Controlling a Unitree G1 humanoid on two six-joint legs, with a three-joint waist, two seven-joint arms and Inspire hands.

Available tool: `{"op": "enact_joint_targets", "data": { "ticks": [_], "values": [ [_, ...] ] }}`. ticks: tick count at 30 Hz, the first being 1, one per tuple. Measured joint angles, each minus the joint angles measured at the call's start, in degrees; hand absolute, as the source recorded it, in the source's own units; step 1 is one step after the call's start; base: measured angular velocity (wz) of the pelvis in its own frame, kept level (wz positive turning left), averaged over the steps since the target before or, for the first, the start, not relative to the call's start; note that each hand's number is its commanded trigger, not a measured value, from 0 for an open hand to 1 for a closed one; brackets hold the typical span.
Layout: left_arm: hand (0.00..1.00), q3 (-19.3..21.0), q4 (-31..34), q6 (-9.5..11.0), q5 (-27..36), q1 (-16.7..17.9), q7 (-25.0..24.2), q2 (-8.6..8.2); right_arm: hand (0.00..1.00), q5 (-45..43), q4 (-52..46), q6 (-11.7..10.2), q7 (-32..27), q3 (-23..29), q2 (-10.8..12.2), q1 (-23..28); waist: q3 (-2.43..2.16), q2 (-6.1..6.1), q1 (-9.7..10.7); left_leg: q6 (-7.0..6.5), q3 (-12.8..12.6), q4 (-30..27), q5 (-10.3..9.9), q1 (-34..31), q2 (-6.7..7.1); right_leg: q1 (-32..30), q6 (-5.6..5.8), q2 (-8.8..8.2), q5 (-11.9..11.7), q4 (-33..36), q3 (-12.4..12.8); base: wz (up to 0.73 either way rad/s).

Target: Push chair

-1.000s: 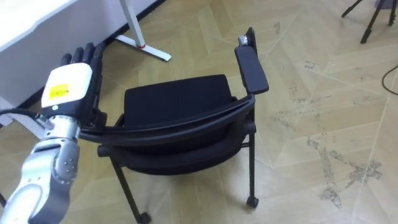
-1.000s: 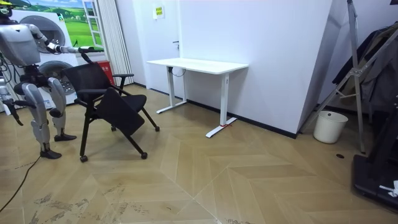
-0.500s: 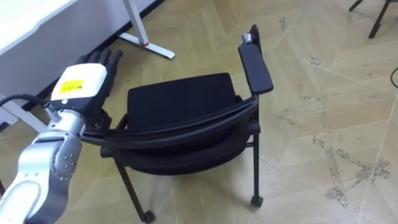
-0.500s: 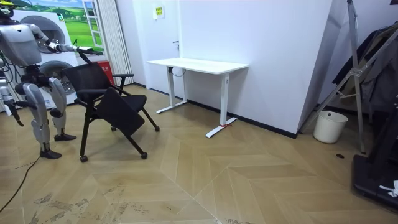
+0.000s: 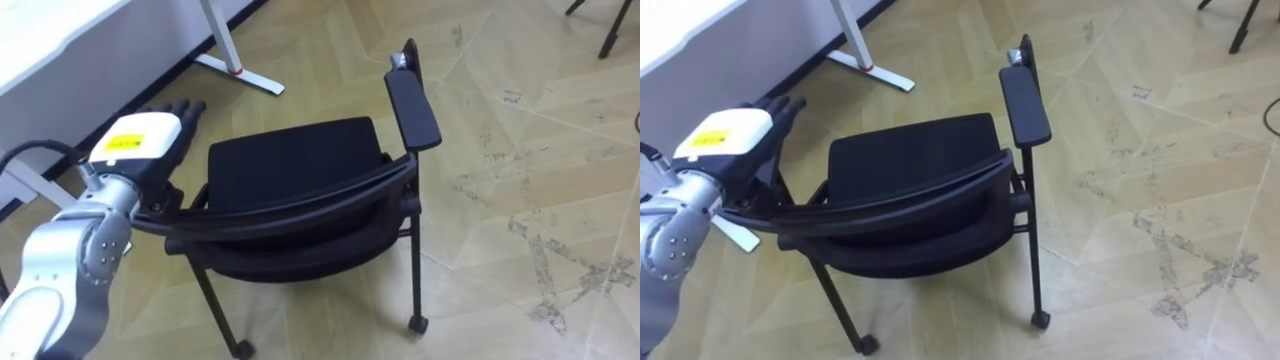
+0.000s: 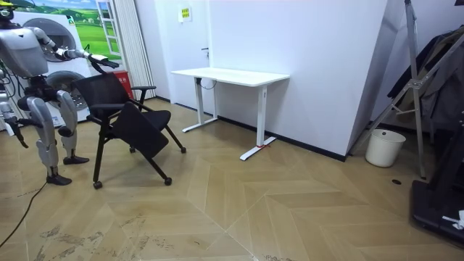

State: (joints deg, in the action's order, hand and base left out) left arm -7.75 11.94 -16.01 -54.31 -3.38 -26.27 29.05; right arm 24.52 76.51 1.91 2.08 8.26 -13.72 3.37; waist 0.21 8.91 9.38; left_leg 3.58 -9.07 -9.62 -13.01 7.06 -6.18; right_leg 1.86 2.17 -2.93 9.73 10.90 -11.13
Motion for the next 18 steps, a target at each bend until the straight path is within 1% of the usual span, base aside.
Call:
{"op": "enact_joint_targets", "data": {
  "ticks": [2,3,5,6,9,10,11,12,14,17,18],
  "values": [
    [0.00,0.00,1.58,-0.38,0.00,-0.25,-2.93,1.42,0.00,0.02,-0.58,0.00,0.05,0.01,-0.01,-0.17,0.08,-0.12,-0.12,0.00,0.06,0.01,0.00,-0.05,-0.01,0.01,0.00,-0.01,0.00,0.00,-0.05,0.00],
    [0.00,0.00,1.88,-0.46,0.00,-0.44,-3.72,1.87,0.00,0.00,-0.60,0.00,0.11,0.01,-0.01,-0.28,0.15,-0.21,-0.03,0.00,0.09,0.01,0.00,-0.07,-0.01,0.01,0.00,-0.02,0.00,0.00,0.00,0.04],
    [0.00,0.00,3.31,-1.23,0.02,-1.29,-6.95,3.56,0.00,0.02,-0.60,0.00,0.48,0.02,-0.02,-0.67,0.39,-0.44,-0.09,0.00,0.25,0.00,0.00,-0.26,-0.01,0.00,0.00,-0.03,0.00,-0.03,-0.08,0.06],
    [0.00,0.00,3.57,-1.26,0.05,-1.51,-7.55,3.91,0.00,0.02,-0.60,0.00,0.47,0.02,-0.04,-0.73,0.43,-0.45,-0.07,0.00,0.25,0.00,0.00,-0.31,-0.01,-0.01,0.00,-0.04,0.00,-0.03,-0.10,0.06],
    [0.00,0.00,3.89,-1.21,1.46,-2.92,-9.71,5.68,0.00,-0.15,-0.02,-0.03,0.32,-0.11,-0.29,-1.00,0.60,-0.21,-0.30,0.00,0.28,-0.03,0.00,-0.36,-0.01,-0.03,0.00,-0.07,0.00,-0.03,-0.21,0.01],
    [0.00,0.00,3.91,-1.22,2.47,-3.70,-10.60,6.66,0.00,-0.45,0.58,-0.04,0.30,-0.09,-0.52,-1.07,0.70,0.03,-0.38,0.00,0.38,-0.03,0.00,-0.42,-0.01,-0.10,0.00,-0.07,0.00,-0.03,-0.19,0.00],
    [0.00,0.00,4.04,-1.17,2.60,-4.33,-11.16,7.67,0.00,-1.22,0.99,-0.05,0.30,-0.10,-0.87,-1.63,0.59,0.39,-0.53,0.00,0.39,-0.02,0.00,-0.61,0.01,-0.31,0.00,-0.09,0.00,-0.02,-0.20,0.00],
    [0.00,0.00,4.12,-1.18,2.84,-4.78,-11.72,8.19,0.00,-1.68,1.03,-0.05,0.29,-0.11,-1.09,-1.71,0.52,0.56,-0.64,0.00,0.40,-0.02,0.00,-0.74,0.01,-0.45,0.00,-0.09,0.00,-0.02,-0.20,0.00],
    [0.00,0.02,4.40,-1.18,4.71,-7.36,-13.23,10.28,0.00,-2.70,1.48,-0.12,-0.12,-0.10,-1.71,-1.68,0.45,1.12,-1.28,0.00,0.50,-0.02,0.00,-1.26,0.00,-0.80,0.00,-0.12,0.00,-0.02,-0.28,0.02],
    [0.00,0.04,7.15,-1.25,4.91,-9.95,-15.33,12.63,0.00,-4.83,1.54,-0.15,-0.23,-0.10,-2.12,-1.32,0.39,1.37,-2.05,0.00,0.51,-0.08,0.00,-1.33,0.00,-0.91,0.00,-0.12,0.00,-0.03,-0.17,0.00],
    [0.00,0.07,7.77,-1.29,4.99,-10.49,-15.67,12.89,0.00,-4.84,1.50,-0.16,-0.23,-0.09,-2.17,-1.17,0.35,1.41,-2.18,0.00,0.52,-0.12,0.00,-1.34,0.00,-0.91,0.00,-0.12,0.00,-0.03,-0.16,0.00]
  ]
}}
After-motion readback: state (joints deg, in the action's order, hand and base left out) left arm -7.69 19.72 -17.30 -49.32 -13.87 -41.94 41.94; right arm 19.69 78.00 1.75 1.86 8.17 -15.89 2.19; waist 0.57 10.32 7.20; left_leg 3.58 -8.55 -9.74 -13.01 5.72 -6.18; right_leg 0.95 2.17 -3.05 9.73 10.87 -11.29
